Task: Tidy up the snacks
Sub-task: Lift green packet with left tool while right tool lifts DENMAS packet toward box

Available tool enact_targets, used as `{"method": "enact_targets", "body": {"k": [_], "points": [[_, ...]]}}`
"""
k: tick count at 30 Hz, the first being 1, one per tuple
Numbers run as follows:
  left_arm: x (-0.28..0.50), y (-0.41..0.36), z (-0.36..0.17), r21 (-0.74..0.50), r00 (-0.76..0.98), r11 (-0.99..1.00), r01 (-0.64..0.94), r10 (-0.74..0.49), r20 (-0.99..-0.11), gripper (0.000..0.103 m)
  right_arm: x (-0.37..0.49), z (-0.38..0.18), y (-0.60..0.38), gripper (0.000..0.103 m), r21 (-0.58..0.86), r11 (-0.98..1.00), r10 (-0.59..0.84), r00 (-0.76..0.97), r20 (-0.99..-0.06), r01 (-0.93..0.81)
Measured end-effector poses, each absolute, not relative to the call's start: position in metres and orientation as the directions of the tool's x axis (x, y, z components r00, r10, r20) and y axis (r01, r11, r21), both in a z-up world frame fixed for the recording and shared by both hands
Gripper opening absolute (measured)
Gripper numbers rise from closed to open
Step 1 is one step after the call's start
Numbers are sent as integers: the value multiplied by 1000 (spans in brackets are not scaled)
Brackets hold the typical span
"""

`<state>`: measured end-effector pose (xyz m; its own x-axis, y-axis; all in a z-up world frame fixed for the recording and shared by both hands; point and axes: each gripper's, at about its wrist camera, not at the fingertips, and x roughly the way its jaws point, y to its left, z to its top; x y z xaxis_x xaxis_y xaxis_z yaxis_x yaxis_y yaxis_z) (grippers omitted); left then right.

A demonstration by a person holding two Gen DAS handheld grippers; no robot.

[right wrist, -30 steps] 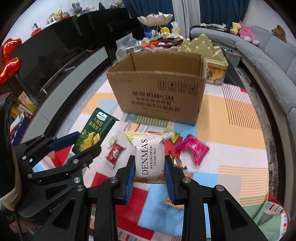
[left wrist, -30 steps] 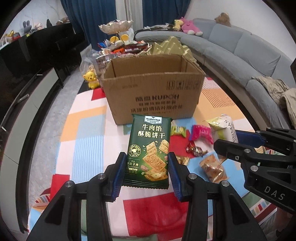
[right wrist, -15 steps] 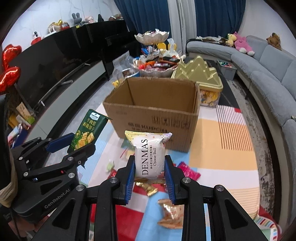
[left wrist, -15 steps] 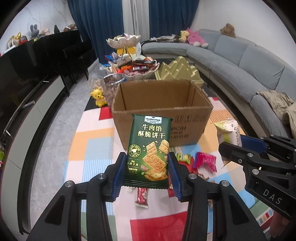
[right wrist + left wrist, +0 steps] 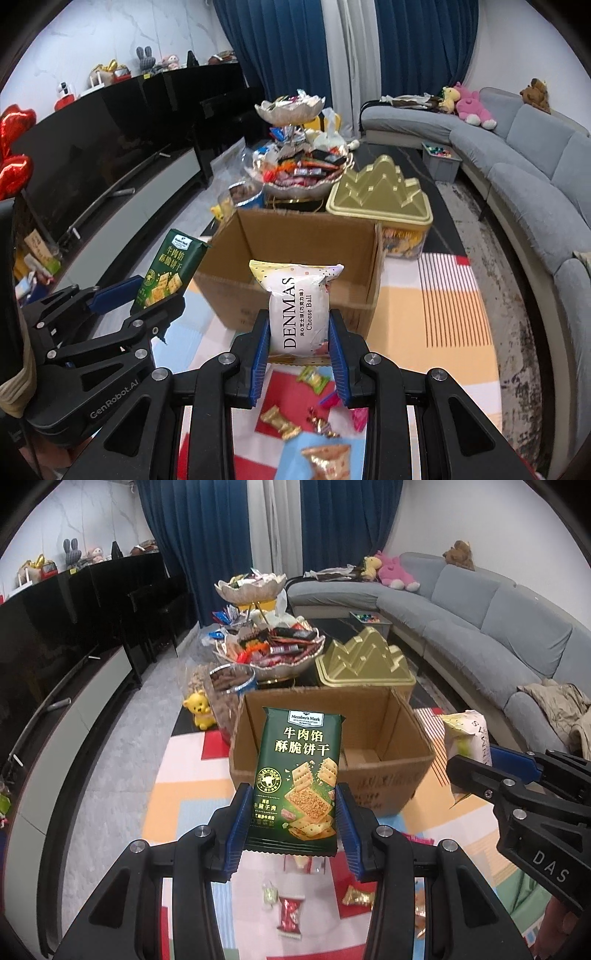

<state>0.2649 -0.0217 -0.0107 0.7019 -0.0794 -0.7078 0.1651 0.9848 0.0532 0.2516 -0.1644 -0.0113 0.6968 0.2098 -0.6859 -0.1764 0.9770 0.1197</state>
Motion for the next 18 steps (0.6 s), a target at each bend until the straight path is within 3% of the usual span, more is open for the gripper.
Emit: {"method": "enact_targets", "body": {"k": [18], "points": [[331,-17,8,20,690,987,157,-96,-717,44,308,8,-155,31,87,986,163,719,-676,-142]]}}
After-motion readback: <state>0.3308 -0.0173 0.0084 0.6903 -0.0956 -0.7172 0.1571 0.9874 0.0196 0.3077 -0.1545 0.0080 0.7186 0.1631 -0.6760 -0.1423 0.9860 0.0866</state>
